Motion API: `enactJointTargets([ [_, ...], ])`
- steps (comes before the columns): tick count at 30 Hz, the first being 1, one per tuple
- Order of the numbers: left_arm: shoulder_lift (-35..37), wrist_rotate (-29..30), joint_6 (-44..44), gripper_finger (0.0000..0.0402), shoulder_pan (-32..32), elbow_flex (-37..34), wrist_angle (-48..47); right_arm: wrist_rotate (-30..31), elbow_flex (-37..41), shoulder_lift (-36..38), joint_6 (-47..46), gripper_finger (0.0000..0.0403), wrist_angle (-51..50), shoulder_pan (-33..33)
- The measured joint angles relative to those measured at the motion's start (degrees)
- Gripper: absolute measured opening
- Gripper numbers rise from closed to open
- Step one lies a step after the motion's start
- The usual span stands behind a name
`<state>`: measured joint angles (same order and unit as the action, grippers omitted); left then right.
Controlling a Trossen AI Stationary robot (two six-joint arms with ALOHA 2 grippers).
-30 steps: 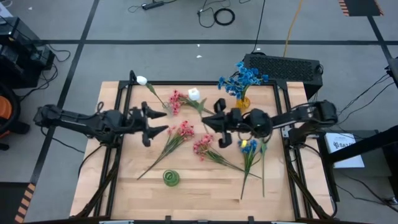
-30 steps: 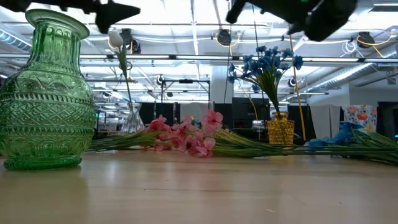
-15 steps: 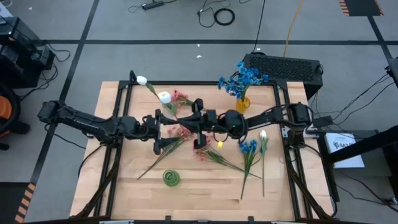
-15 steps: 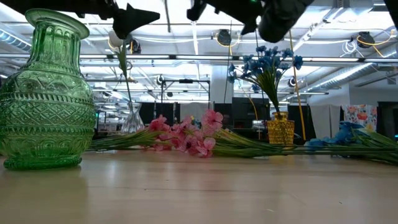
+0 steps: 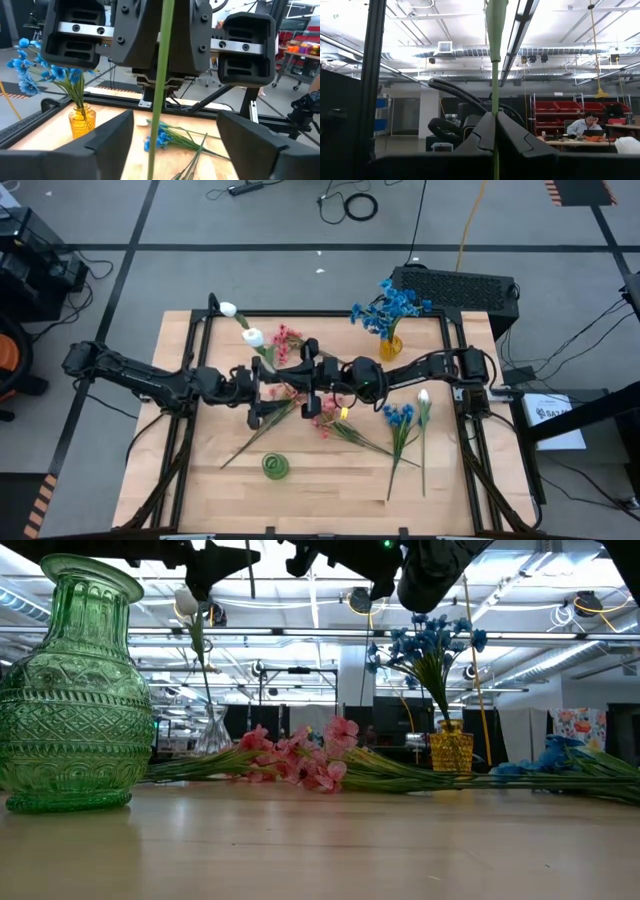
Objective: Sort flowers into vase by color
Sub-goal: Put the left white flower into the transparent vase
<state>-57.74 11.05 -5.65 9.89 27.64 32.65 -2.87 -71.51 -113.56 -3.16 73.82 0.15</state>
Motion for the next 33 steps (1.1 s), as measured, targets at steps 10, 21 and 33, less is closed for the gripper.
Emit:
enactJointTargets([
  [10,-0.02,1.19,0.59,0.0134,0.0,0.0,-0.84,0.04,-0.01,0.02,1.27,0.0,-0.91,-0.21],
  [21,4.1,2.23,0.62,0.0009,-0.04,0.0,-7.31,0.12,-0.01,0.07,0.87,0.0,-1.48,-0.22],
  [33,13.23,2.69,-2.58,0.0013,-0.04,0.0,-25.64,-2.75,0.05,3.91,-3.86,0.0115,-16.9,-1.39],
])
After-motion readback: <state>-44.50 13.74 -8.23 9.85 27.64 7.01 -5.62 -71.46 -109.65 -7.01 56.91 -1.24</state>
